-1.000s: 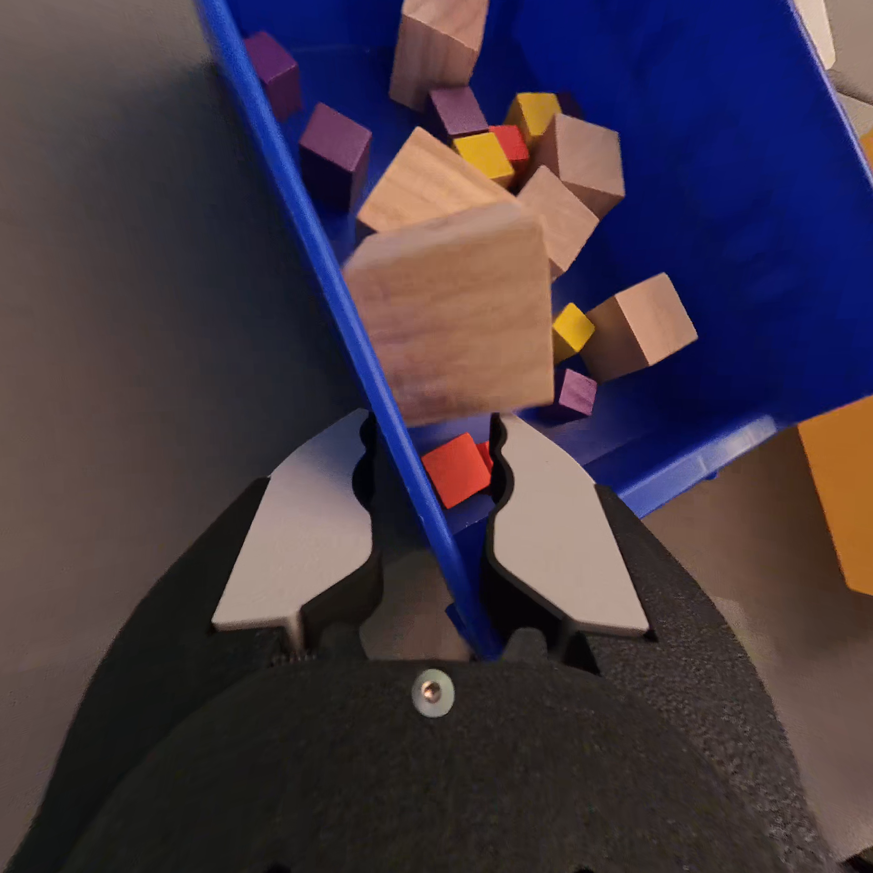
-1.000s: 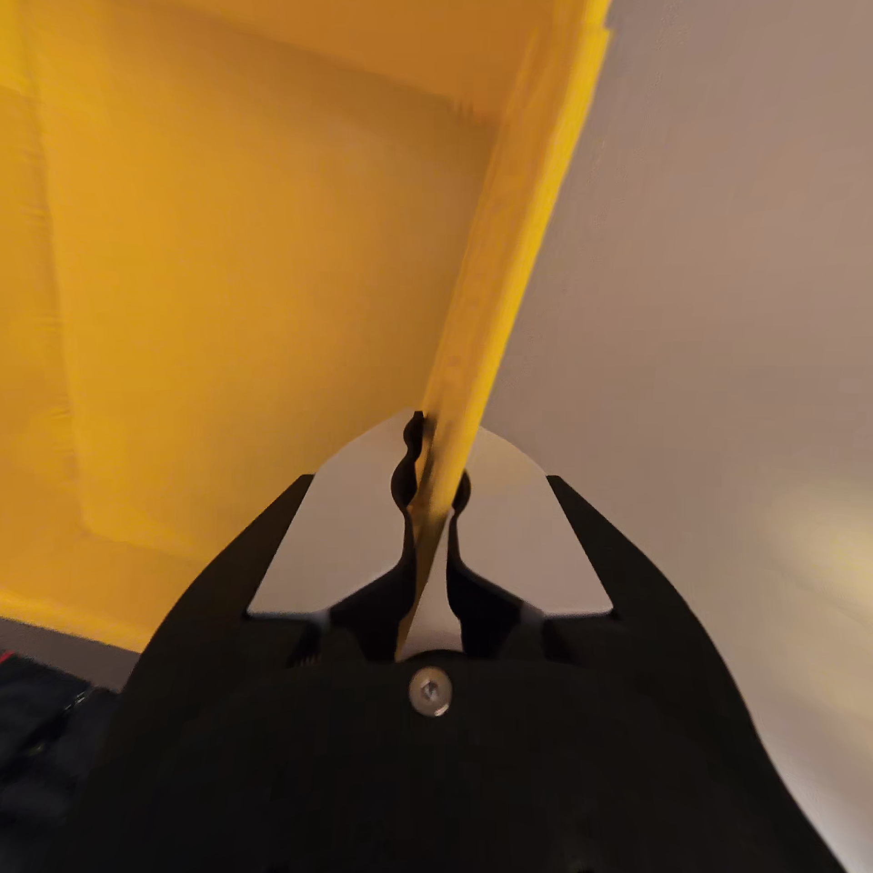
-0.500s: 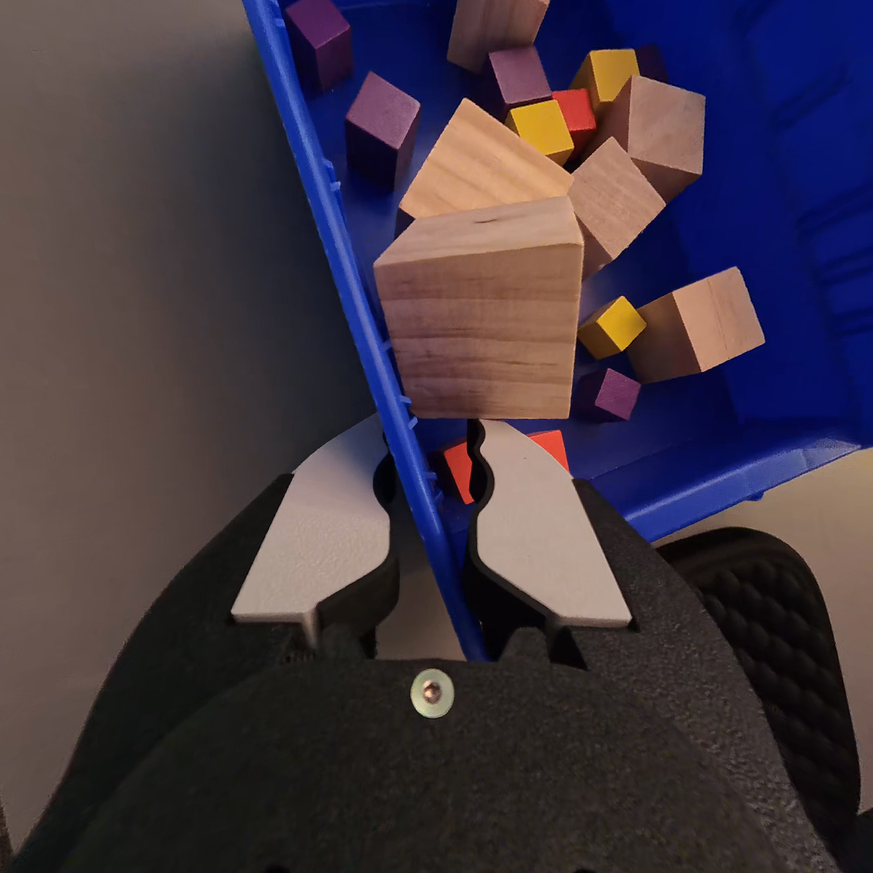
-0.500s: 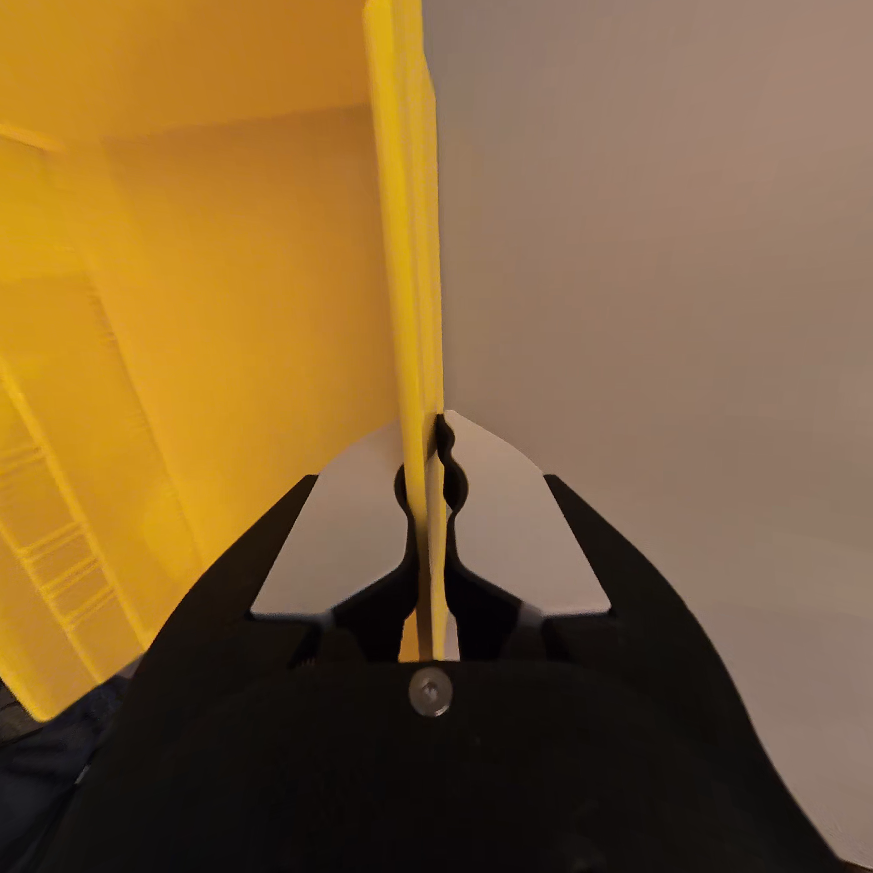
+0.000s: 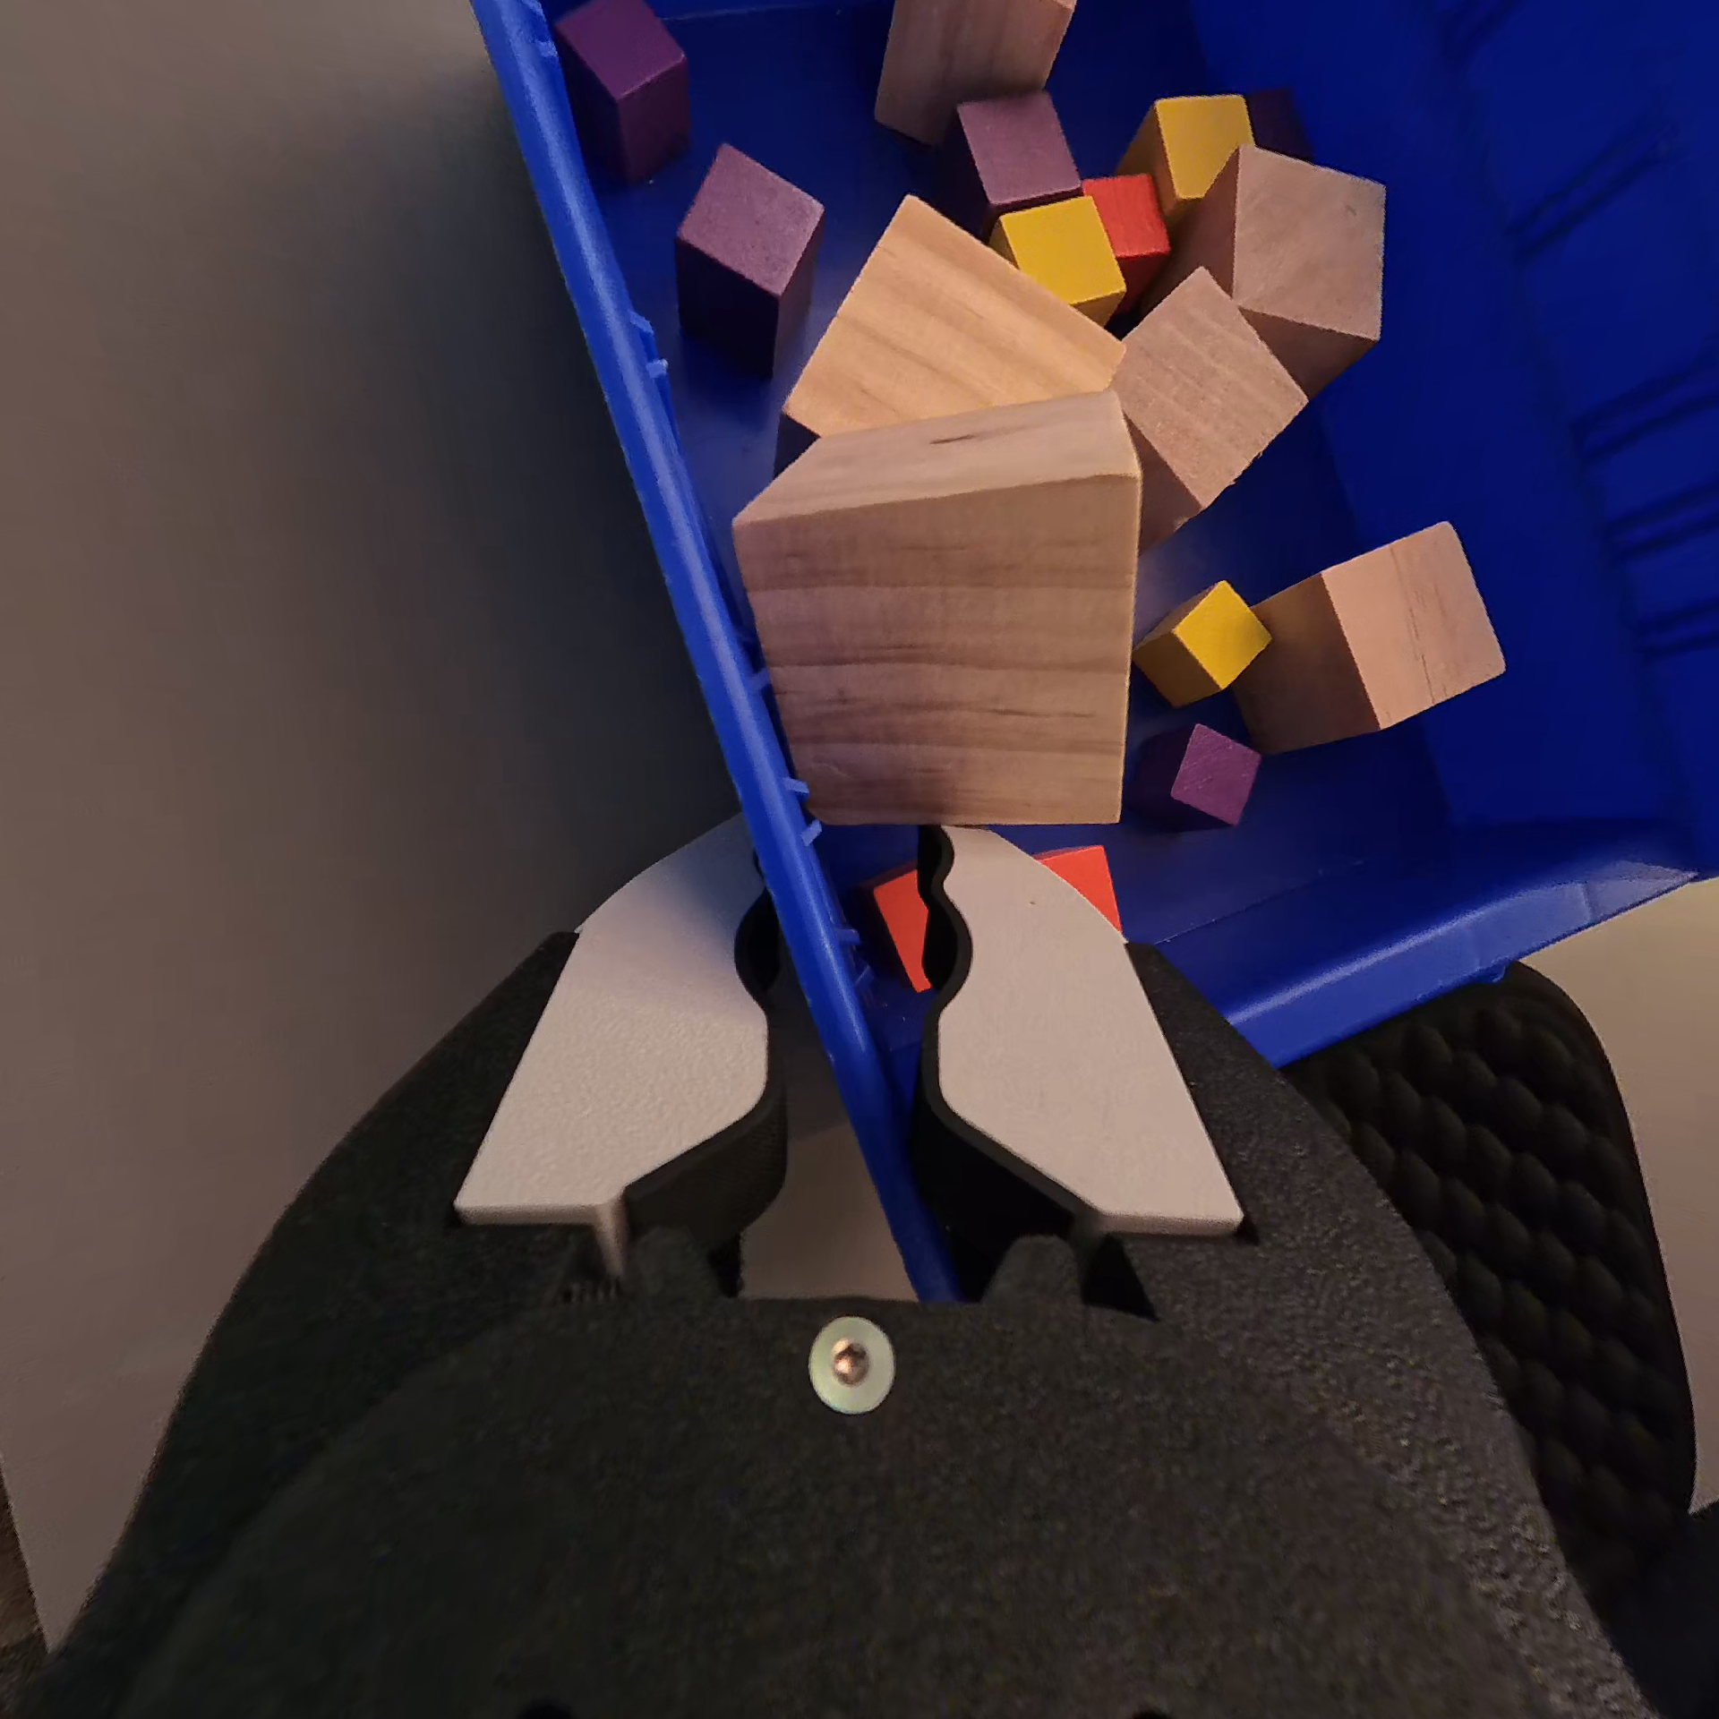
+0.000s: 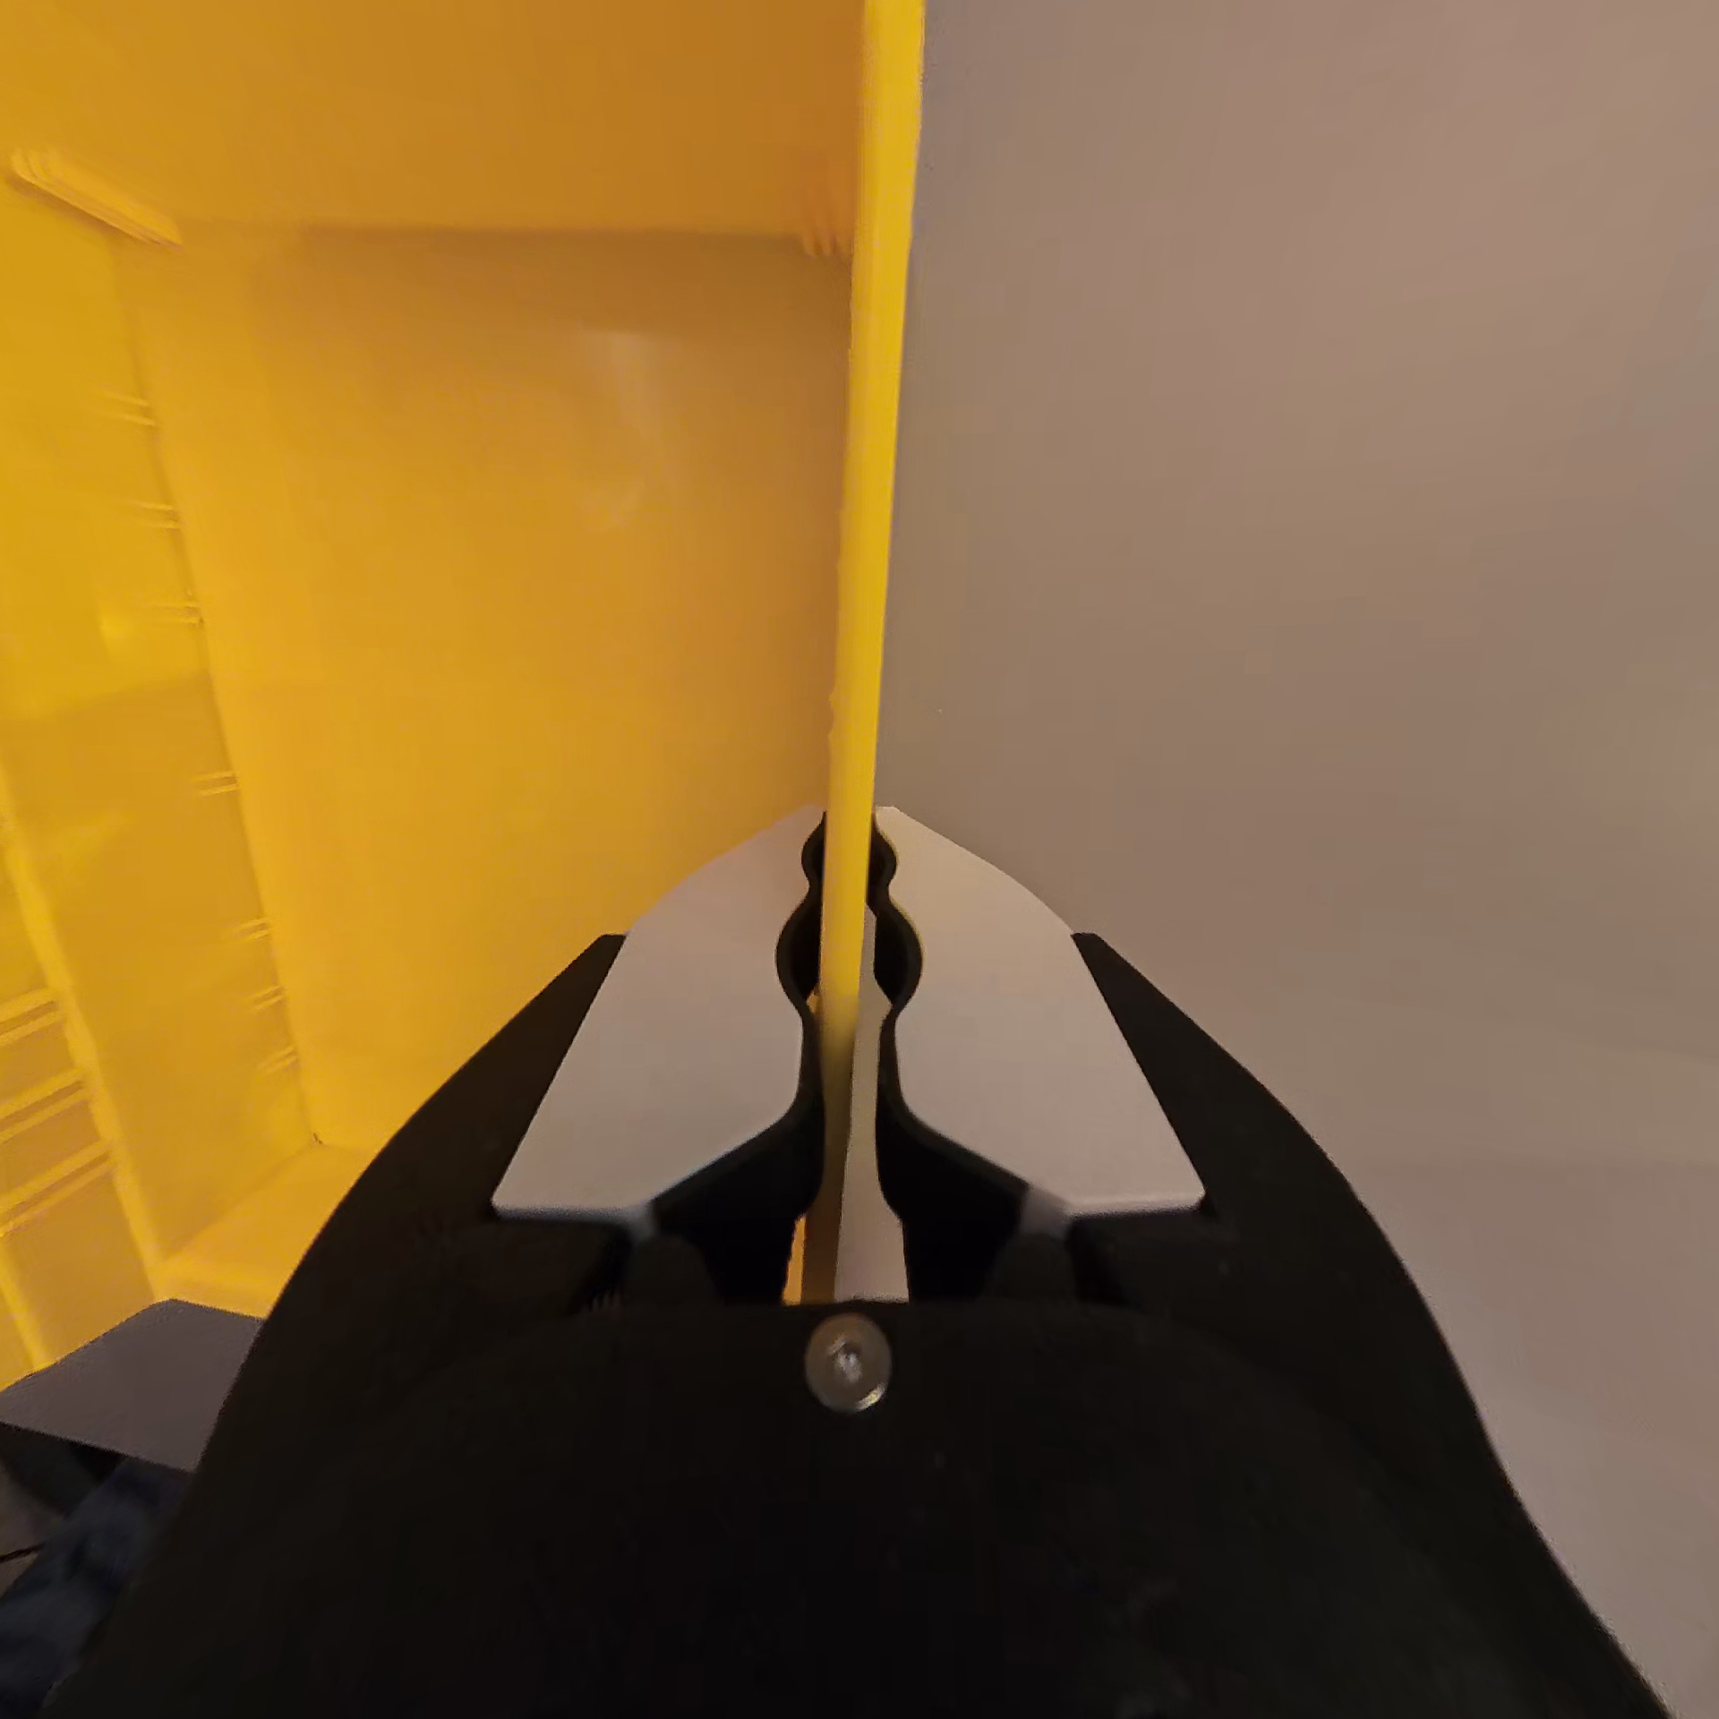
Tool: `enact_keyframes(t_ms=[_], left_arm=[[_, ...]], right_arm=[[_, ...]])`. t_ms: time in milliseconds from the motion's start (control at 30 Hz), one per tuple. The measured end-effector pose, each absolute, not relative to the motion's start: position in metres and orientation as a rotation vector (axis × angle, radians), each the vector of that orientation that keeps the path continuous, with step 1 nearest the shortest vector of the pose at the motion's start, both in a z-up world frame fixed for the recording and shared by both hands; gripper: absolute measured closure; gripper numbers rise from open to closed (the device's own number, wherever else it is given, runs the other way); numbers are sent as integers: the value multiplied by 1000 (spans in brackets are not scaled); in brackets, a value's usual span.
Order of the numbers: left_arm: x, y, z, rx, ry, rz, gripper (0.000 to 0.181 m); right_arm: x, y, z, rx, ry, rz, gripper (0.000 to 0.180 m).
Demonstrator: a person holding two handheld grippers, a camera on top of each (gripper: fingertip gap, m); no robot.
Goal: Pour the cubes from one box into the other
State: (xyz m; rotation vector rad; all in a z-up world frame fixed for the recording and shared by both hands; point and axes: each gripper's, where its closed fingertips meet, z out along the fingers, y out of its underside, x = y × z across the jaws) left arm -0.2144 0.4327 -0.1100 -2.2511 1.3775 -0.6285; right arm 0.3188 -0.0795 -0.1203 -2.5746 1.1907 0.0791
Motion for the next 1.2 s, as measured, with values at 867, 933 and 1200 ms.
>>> enact_keyframes(t_ms=[867, 933, 1200], left_arm=[[-195, 414, -30, -1859, 1127, -959, 120], [-202, 404, -4, -1759, 1104, -1029, 121], [-210, 368, 54, -1445, 1069, -1072, 130]], right_arm=[[336, -80, -62, -2430, 996, -404, 158], [334, -73, -21, -2294, 884, -541, 157], [240, -2, 143, -1544, 246, -771, 123]])
